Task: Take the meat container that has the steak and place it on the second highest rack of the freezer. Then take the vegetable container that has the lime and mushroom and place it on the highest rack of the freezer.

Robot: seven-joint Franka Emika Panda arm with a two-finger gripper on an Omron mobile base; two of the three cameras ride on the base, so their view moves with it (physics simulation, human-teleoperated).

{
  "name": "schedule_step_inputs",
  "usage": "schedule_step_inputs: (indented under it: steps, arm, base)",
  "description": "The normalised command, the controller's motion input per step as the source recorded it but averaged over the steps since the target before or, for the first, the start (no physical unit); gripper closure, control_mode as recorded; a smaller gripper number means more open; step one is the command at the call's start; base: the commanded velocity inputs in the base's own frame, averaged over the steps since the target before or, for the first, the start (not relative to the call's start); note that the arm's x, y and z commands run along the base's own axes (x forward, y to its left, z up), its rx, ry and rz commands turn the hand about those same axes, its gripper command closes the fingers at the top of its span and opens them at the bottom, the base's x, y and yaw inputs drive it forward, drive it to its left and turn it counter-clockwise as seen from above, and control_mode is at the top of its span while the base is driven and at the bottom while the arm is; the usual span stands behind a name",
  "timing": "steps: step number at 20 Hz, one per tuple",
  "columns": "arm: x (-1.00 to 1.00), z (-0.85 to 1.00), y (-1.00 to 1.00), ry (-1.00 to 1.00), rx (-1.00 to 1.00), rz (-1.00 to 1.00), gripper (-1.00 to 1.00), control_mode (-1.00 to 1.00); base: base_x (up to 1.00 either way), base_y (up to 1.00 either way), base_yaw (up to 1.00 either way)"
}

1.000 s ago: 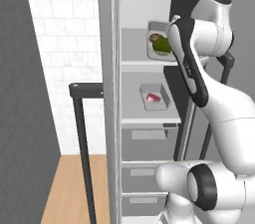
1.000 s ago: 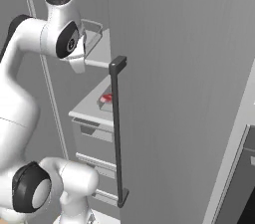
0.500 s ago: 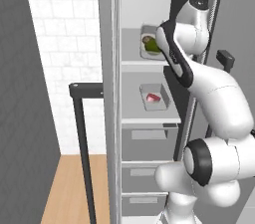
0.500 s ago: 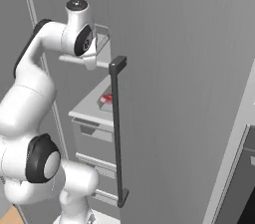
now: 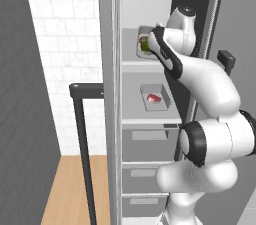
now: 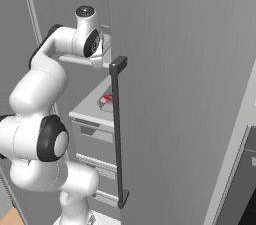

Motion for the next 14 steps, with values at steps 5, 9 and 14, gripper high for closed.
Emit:
schedule_step_inputs:
  steps: [5, 9, 14]
  arm:
    - [0.56, 0.0, 0.0, 0.0, 0.0, -0.03, 1.0, -1.0]
    - [0.48, -0.09, -0.04, 0.0, 0.0, 0.0, 1.0, -1.0]
    - [0.41, -0.21, -0.08, 0.0, 0.0, 0.0, 1.0, -1.0]
  base:
    - [0.0, 0.0, 0.0]
    - [0.0, 0.0, 0.0]
    - [0.0, 0.0, 0.0]
